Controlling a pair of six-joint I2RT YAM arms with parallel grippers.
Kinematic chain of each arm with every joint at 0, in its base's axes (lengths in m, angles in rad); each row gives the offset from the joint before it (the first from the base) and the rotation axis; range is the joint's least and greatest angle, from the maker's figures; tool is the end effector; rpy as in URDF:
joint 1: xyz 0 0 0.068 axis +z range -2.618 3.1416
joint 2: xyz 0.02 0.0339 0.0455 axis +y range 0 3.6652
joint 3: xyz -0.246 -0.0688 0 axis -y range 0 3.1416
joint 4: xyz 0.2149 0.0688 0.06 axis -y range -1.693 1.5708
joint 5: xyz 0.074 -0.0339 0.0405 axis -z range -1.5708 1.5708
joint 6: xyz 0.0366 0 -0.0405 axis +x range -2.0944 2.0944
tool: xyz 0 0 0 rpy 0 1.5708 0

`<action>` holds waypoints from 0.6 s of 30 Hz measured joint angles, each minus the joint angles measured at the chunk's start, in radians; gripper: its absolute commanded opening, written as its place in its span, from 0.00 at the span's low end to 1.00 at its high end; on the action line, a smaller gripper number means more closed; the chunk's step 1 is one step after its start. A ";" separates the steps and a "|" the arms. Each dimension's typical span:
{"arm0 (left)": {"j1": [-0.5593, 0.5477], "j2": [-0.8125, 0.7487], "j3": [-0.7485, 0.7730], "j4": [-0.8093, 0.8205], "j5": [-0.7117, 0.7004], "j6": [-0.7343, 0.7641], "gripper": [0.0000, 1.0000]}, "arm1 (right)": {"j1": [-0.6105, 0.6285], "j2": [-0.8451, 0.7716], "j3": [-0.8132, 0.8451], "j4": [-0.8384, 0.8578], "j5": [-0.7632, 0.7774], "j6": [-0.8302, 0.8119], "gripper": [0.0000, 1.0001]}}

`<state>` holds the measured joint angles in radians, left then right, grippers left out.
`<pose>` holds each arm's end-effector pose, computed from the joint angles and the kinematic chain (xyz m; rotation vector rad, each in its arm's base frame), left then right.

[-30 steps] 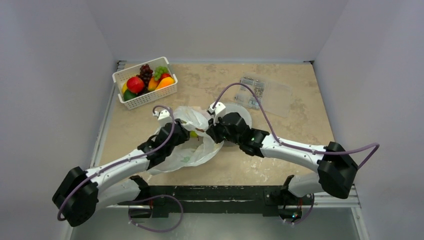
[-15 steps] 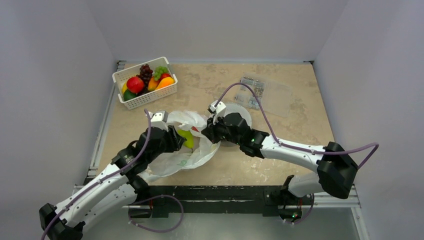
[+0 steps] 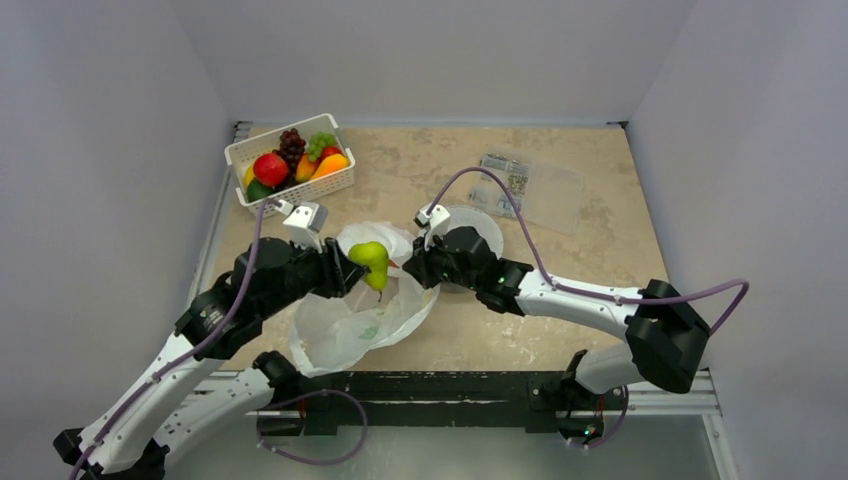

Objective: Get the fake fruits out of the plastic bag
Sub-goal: Take out the fake fruit from the plastic bag, then place the fake fruit in the bin.

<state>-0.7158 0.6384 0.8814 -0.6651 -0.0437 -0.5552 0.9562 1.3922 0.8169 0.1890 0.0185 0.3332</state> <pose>0.0897 -0.0759 0.3247 0.1373 2.0729 -0.7614 0.1688 0.2379 0.2473 -0.6163 1.9559 0.8140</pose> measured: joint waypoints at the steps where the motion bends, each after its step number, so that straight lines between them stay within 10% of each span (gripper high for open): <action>1: 0.000 0.004 0.016 -0.010 0.000 0.006 0.02 | 0.000 0.002 0.000 0.000 0.002 0.000 0.00; 9: 0.043 0.113 0.233 -0.084 -0.120 0.123 0.00 | 0.000 0.009 0.003 -0.009 0.018 -0.001 0.00; 18: 0.373 0.360 0.328 0.023 -0.113 0.209 0.00 | 0.000 0.009 0.003 -0.010 0.016 -0.001 0.00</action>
<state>-0.3428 0.9981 1.2095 -0.6426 -0.1570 -0.3458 0.9562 1.4010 0.8200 0.1791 0.0345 0.3321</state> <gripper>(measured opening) 0.403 0.005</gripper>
